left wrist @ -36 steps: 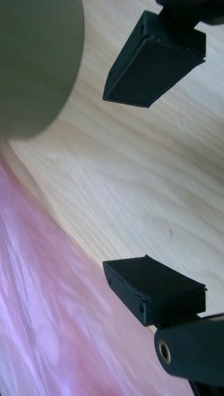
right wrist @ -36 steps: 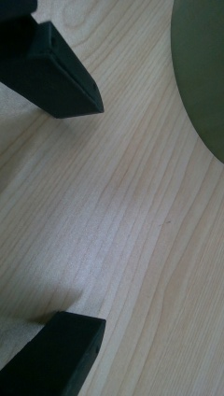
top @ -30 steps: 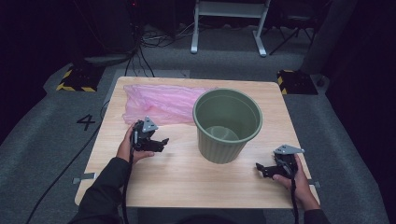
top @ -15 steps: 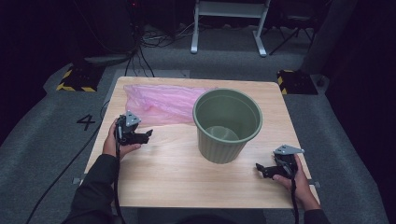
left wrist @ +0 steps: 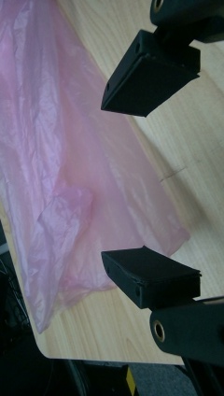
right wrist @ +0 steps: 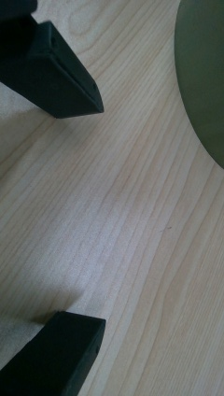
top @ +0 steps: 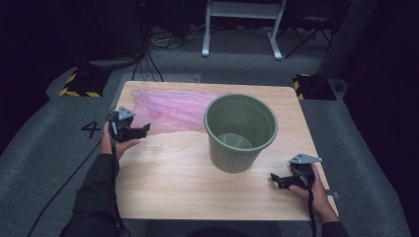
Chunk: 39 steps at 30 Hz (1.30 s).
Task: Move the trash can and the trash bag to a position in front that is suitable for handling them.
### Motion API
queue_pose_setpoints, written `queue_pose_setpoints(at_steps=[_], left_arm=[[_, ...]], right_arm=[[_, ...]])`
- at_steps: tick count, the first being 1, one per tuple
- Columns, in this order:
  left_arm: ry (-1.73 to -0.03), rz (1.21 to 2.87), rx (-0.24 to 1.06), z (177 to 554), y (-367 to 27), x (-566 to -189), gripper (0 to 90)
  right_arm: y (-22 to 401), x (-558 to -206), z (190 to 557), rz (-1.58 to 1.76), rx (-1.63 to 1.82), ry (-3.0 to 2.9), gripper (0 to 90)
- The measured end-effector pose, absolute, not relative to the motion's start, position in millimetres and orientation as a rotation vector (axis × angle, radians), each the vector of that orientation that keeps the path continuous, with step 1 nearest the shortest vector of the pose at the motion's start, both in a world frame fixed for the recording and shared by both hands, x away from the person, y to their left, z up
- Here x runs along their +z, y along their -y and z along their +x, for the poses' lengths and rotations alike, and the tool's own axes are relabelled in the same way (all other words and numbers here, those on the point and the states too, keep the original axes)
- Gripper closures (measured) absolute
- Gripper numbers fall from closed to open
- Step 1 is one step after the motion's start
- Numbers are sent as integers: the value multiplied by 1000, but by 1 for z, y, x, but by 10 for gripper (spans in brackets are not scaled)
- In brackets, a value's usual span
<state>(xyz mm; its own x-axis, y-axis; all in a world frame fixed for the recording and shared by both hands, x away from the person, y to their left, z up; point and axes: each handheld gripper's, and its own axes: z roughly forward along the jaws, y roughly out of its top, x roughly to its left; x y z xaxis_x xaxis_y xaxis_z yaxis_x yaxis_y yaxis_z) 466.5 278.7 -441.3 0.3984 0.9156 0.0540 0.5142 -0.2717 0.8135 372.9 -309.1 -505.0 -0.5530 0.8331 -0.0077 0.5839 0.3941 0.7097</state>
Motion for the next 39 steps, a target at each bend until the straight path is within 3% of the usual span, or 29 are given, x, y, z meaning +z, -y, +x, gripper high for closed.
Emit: queue_pose_setpoints(at_steps=[8, 11, 13, 24, 29, 39], left_arm=[[-1269, 1955, 676, 489, -274, -447, 242], [-1284, 1983, 633, 496, -273, -458, 319], [-1289, 2016, 605, 500, -274, -466, 447], [-1268, 2091, 511, 501, -277, -482, 736], [-1252, 2099, 496, 500, -277, -487, 828], [-1167, 2122, 475, 486, -273, -489, 890]], right_arm=[[309, -505, 373, 1228, 949, -2292, 7], [309, -505, 373, 1231, 947, -2287, 8], [309, -505, 373, 1231, 947, -2287, 10], [310, -505, 372, 1224, 955, -2289, 22], [310, -505, 372, 1224, 955, -2291, 22], [309, -505, 372, 1214, 960, -2301, 22]])
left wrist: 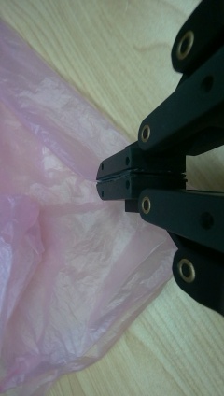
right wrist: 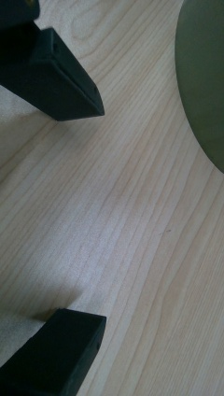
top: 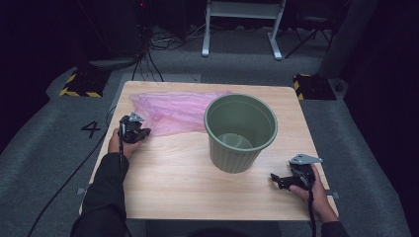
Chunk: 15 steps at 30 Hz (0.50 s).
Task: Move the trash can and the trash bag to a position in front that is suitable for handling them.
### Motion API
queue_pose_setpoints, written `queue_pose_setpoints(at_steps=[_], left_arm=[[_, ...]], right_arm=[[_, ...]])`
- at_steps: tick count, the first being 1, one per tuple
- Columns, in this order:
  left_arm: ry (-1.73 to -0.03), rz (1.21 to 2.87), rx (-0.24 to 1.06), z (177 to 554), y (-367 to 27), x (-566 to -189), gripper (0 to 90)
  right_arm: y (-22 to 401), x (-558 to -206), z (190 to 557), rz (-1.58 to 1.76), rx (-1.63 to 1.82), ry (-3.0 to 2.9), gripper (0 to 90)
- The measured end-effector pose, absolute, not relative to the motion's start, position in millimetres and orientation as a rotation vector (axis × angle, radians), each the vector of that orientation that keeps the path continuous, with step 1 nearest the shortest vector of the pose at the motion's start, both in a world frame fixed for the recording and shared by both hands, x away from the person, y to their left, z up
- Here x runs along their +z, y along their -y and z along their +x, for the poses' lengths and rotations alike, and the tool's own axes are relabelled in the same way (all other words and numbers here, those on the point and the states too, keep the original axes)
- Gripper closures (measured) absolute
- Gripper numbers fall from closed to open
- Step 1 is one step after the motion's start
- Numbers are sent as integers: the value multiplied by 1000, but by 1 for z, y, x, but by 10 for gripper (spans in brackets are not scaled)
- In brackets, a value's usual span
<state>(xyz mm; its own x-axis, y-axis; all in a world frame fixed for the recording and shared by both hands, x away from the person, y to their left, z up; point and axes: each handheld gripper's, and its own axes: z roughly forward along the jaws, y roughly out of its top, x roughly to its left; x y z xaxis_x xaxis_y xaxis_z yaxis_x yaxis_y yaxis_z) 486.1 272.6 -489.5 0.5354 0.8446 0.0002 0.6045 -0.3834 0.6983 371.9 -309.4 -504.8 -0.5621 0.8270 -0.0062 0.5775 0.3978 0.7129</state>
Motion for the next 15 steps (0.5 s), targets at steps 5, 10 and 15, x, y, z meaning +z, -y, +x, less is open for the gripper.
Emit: queue_pose_setpoints(at_steps=[5, 10, 15], left_arm=[[-1101, 2125, 460, 472, -264, -485, 893], [-1047, 2108, 447, 458, -257, -480, 893], [-982, 2090, 441, 435, -244, -472, 893]], right_arm=[[309, -505, 372, 1213, 960, -2302, 22], [309, -505, 372, 1202, 963, -2309, 22], [309, -505, 372, 1198, 964, -2312, 22]])
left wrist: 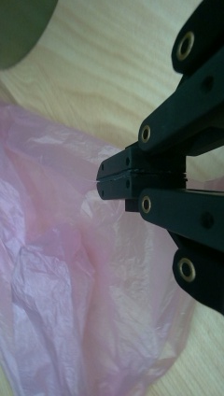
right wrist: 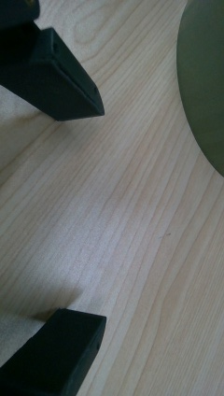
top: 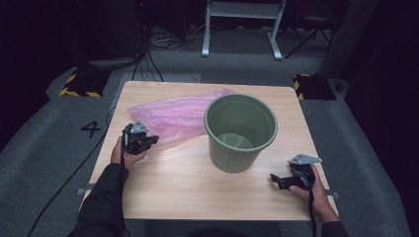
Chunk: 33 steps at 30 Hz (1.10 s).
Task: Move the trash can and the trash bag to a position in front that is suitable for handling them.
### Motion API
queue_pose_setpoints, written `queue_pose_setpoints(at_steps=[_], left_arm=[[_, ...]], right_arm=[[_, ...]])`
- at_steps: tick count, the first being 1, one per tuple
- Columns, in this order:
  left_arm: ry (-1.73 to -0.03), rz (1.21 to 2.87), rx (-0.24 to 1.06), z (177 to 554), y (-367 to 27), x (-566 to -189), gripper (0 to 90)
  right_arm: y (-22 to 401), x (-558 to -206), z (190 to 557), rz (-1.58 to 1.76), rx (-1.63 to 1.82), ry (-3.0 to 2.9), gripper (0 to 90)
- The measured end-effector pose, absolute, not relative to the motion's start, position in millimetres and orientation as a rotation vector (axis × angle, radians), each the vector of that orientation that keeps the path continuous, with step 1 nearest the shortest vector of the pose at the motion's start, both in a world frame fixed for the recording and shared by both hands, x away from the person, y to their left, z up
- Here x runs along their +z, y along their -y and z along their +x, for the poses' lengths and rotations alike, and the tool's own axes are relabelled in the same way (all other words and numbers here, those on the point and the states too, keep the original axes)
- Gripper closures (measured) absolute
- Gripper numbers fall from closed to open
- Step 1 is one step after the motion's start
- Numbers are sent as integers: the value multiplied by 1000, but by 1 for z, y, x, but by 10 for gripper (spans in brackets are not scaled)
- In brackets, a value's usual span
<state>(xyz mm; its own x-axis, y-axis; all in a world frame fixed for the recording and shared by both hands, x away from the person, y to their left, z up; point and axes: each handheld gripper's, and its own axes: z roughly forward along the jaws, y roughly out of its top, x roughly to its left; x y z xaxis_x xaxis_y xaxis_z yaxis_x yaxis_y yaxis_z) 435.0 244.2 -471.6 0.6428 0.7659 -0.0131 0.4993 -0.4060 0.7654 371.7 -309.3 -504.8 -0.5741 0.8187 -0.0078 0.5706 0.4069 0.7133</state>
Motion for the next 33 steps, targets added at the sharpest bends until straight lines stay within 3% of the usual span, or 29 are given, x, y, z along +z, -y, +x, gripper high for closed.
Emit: queue_pose_setpoints(at_steps=[21, 23, 26, 28, 30, 31, 33], left_arm=[[-761, 2184, 310, 372, -159, -481, 868], [-732, 2210, 294, 367, -149, -483, 832], [-716, 2225, 263, 359, -132, -487, 725], [-711, 2211, 278, 355, -126, -487, 563], [-720, 2188, 303, 351, -123, -485, 384], [-720, 2188, 303, 351, -123, -485, 277], [-730, 2161, 325, 346, -121, -481, 192]], right_arm=[[308, -505, 372, 1197, 961, -2310, 30], [307, -504, 372, 1194, 963, -2306, 36], [304, -503, 372, 1186, 954, -2286, 100], [301, -501, 372, 1192, 973, -2283, 199], [296, -500, 372, 1178, 964, -2279, 147], [293, -499, 371, 1166, 968, -2276, 178], [291, -497, 371, 1153, 976, -2275, 180]])
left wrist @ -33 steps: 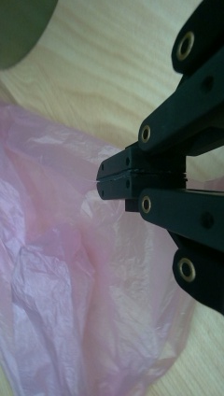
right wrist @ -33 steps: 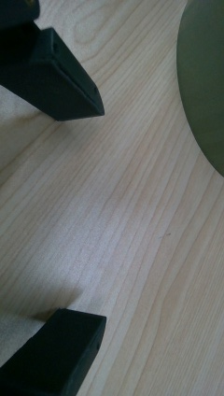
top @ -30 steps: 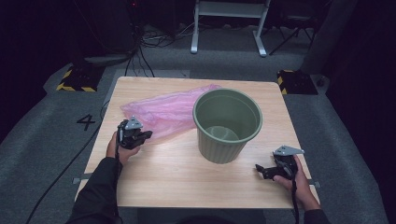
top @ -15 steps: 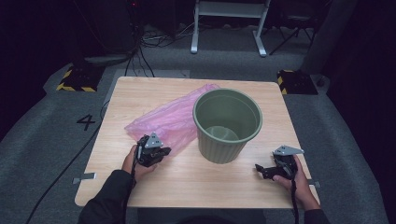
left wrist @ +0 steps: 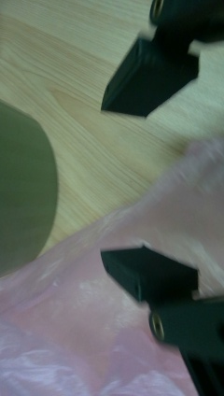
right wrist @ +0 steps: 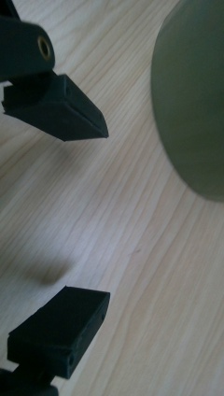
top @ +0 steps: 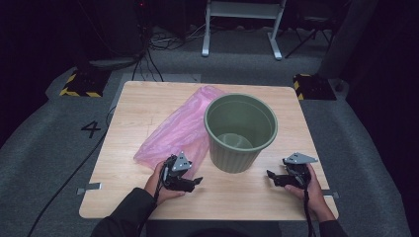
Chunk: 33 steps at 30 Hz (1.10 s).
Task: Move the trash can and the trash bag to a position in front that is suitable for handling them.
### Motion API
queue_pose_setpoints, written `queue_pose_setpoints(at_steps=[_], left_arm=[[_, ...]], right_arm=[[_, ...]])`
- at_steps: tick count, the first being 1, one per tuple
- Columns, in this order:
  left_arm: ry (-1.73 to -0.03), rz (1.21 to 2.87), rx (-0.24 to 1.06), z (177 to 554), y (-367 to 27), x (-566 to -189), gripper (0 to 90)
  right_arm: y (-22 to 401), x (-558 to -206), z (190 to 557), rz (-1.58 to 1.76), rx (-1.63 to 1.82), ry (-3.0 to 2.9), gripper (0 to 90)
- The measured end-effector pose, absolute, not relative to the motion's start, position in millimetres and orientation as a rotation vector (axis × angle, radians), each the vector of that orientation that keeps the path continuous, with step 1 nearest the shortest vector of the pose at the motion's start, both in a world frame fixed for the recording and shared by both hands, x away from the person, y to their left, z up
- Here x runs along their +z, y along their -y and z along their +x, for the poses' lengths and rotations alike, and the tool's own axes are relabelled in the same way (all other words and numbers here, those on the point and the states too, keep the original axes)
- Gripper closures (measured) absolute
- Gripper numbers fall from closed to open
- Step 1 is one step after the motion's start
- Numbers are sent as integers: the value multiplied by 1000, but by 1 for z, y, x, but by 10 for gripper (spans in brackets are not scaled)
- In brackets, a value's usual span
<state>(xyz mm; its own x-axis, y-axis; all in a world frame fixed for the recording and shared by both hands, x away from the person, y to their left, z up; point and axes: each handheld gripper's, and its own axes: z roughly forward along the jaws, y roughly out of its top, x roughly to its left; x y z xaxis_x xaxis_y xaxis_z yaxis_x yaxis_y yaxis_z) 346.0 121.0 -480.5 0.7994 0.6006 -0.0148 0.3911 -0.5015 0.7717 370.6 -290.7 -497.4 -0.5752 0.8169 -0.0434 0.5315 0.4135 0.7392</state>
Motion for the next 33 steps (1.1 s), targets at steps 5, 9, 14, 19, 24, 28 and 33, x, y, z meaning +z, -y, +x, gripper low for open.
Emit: queue_pose_setpoints(at_steps=[5, 9, 14, 19, 24, 28, 33], left_arm=[[-651, 2082, 366, 326, -127, -455, 159], [-659, 2019, 406, 320, -146, -436, 159], [-737, 1981, 461, 330, -174, -427, 159], [-871, 1986, 549, 357, -210, -433, 159], [-957, 1983, 594, 380, -234, -443, 163], [-1055, 1970, 542, 403, -257, -459, 187], [-1155, 1986, 460, 422, -271, -482, 260]], right_arm=[[278, -486, 368, 1106, 1049, -2248, 165], [270, -477, 366, 1070, 1091, -2237, 161], [260, -474, 365, 1039, 1113, -2232, 160], [245, -467, 360, 963, 1148, -2190, 167], [237, -465, 361, 956, 1151, -2183, 166], [232, -466, 363, 958, 1148, -2183, 156], [229, -467, 367, 956, 1156, -2168, 155]])
